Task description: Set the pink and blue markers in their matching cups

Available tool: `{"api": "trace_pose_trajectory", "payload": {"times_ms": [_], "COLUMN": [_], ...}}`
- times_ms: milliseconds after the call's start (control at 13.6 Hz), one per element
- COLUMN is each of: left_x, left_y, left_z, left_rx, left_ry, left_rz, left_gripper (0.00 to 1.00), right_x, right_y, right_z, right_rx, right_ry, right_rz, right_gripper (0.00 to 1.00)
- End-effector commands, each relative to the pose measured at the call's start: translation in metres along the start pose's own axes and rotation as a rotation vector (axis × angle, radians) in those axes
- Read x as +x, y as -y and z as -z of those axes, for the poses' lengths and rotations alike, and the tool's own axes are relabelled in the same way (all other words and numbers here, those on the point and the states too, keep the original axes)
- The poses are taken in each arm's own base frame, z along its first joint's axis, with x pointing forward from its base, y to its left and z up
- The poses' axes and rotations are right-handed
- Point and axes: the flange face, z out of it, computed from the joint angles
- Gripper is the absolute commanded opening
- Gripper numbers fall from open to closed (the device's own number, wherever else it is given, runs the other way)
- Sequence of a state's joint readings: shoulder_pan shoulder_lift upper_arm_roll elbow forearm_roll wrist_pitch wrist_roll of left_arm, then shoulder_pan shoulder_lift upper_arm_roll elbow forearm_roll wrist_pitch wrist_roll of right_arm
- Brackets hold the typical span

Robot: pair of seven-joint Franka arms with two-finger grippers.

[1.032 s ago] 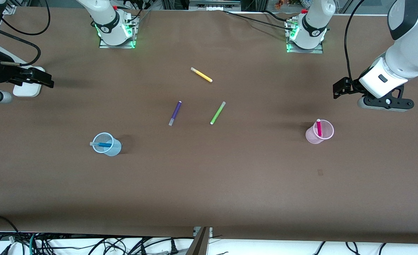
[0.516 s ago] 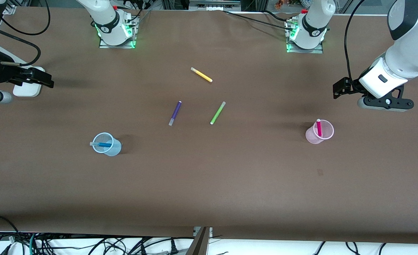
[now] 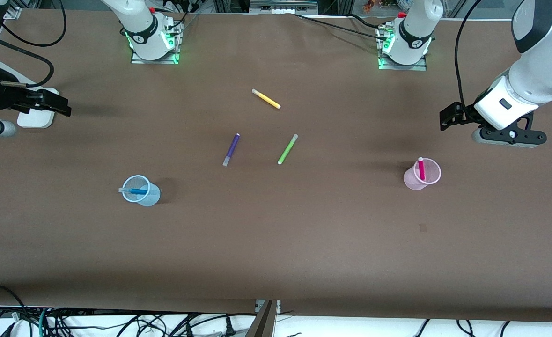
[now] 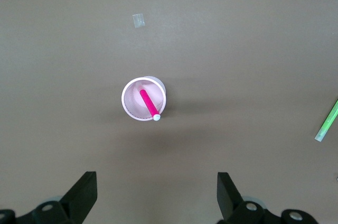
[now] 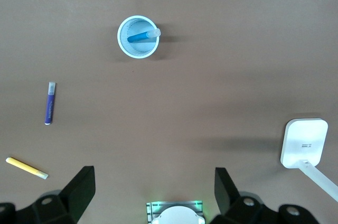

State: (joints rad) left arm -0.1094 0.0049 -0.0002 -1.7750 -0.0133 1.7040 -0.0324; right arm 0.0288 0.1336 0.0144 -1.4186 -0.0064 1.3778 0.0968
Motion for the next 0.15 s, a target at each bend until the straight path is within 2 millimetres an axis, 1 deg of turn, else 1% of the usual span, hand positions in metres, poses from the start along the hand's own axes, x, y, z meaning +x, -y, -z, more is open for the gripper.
{"api": "trace_pose_trajectory", "payload": {"times_ms": [0,74], "left_x": [-0.0008,-0.0012], "left_y": [0.0014,0.0015], "left_z": [0.0015,0.0024], "left_rx": [0.002,0.002], "left_ry": [0.005,0.004], "left_rz": [-0.009,-0.009], "left_gripper": [1.0,1.0], "right_x": [-0.0005,-0.0005], "right_y": [-0.0014,-0.0014], "right_z": [0.0037,0.0037], "right_rx": [-0.013,-0.013], "right_ry": [-0.012,-0.012], "right_rz": [-0.012,-0.012], "right_gripper": [1.0,1.0]}}
